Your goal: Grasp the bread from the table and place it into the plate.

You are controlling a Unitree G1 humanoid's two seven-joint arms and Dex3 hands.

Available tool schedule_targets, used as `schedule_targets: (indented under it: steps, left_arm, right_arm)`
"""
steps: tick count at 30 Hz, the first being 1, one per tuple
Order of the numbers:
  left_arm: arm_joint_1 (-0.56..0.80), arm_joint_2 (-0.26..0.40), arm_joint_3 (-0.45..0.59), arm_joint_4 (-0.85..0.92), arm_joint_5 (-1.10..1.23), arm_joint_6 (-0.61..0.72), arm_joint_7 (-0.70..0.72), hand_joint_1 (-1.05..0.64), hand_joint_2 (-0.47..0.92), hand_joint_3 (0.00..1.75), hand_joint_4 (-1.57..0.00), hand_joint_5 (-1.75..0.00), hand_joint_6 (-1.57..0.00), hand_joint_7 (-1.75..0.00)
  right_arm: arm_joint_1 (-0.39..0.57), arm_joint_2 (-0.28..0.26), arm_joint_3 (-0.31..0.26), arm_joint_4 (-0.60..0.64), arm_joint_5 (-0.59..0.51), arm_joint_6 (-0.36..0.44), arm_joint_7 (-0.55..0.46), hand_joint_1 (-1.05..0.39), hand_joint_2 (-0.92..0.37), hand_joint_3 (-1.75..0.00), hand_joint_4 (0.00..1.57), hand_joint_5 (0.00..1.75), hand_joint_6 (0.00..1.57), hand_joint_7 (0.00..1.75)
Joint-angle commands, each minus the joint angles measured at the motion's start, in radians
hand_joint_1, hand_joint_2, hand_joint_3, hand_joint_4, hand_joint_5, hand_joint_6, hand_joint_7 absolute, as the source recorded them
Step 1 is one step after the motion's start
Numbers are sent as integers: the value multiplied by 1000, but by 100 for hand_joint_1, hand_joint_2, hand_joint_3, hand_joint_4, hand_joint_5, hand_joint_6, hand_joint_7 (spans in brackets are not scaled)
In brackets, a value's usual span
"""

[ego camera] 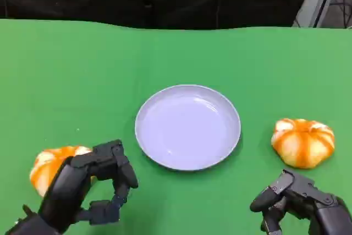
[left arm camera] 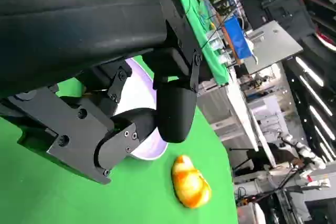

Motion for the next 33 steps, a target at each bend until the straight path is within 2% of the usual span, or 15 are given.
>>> schedule_targets:
  steps: [1, 17, 21, 22, 24, 25, 28, 29, 31, 33]
  left_arm:
    - [-1, 12, 7, 1, -13, -5, -1, -16, 51, 119, -85, -175, -74, -160]
    - [-5, 11, 7, 8, -12, -11, 2, -14, 51, 119, -85, -175, -73, -159]
    - [-4, 4, 13, 8, 0, -13, 21, -15, 49, 121, -83, -167, -76, -151]
    - [-2, -1, 15, 4, -12, -5, 23, -15, 50, 119, -80, -162, -75, -145]
    - [-1, -9, 19, -1, -32, 9, 24, -14, 56, 108, -75, -146, -75, -123]
    - [-2, -11, 21, -2, -39, 14, 23, -16, 62, 89, -70, -120, -75, -92]
    - [-3, -4, 28, -9, 0, 33, 47, -20, 71, 65, -67, -91, -78, -53]
    - [-3, 4, 31, -13, 36, 40, 66, -24, 80, 45, -60, -74, -74, -31]
    - [-5, 19, 36, -19, 99, 55, 97, -29, 90, 23, -48, -59, -67, -11]
    - [-11, 40, 39, -29, 175, 89, 132, -36, 91, 18, -35, -51, -57, -3]
  right_arm:
    - [2, -6, -2, 0, -4, 0, -5, -4, -53, -113, 61, 163, 70, 131]
    - [0, -6, -1, -2, 1, 8, -2, -5, -53, -112, 62, 163, 70, 131]
    - [1, -7, -1, -2, 1, 7, -1, -4, -53, -113, 61, 163, 69, 130]
    - [2, -6, 0, -1, 1, 6, -2, -4, -53, -113, 61, 163, 69, 130]
    - [2, -4, 0, 0, 2, 5, -3, -4, -53, -113, 61, 163, 69, 131]
    - [2, -4, 0, 1, 4, 4, -2, -5, -53, -113, 61, 163, 69, 131]
    - [1, -5, 2, 2, 0, 3, -3, -5, -53, -112, 61, 163, 69, 131]
    - [1, -5, 3, 3, -2, 2, -4, -4, -54, -112, 61, 163, 69, 132]
    - [1, -3, 4, 5, -2, -1, -5, -4, -53, -113, 61, 163, 69, 132]
    - [0, 0, 8, 7, 1, 1, -6, -5, -53, -112, 61, 164, 69, 132]
